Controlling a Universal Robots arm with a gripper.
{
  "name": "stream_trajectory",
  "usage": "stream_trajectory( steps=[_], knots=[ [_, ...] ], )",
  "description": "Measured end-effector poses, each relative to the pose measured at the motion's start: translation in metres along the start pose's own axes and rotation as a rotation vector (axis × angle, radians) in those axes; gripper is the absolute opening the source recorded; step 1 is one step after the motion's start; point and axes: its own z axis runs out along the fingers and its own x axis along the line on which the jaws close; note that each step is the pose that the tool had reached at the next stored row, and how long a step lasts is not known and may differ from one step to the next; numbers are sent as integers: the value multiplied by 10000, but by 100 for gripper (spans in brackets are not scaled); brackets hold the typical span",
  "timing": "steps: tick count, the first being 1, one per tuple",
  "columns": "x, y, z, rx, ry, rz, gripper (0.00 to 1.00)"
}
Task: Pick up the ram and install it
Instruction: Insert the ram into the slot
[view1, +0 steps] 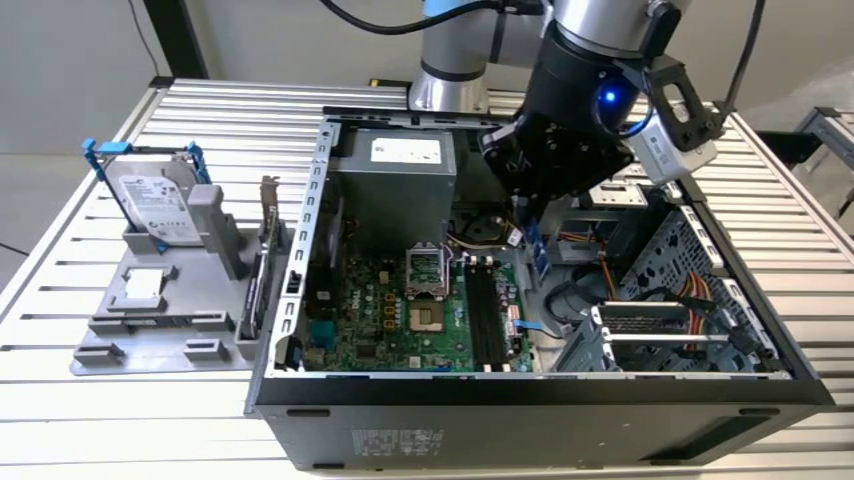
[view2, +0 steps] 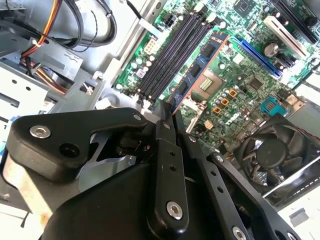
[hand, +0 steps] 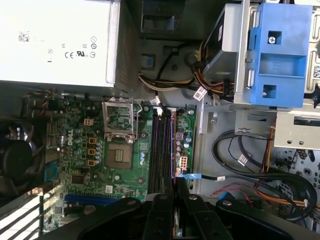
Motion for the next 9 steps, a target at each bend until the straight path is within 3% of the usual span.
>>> stream_trajectory(
  steps=[9],
  knots=[
    [-2, -1, 43, 30, 1, 1, 0]
  ],
)
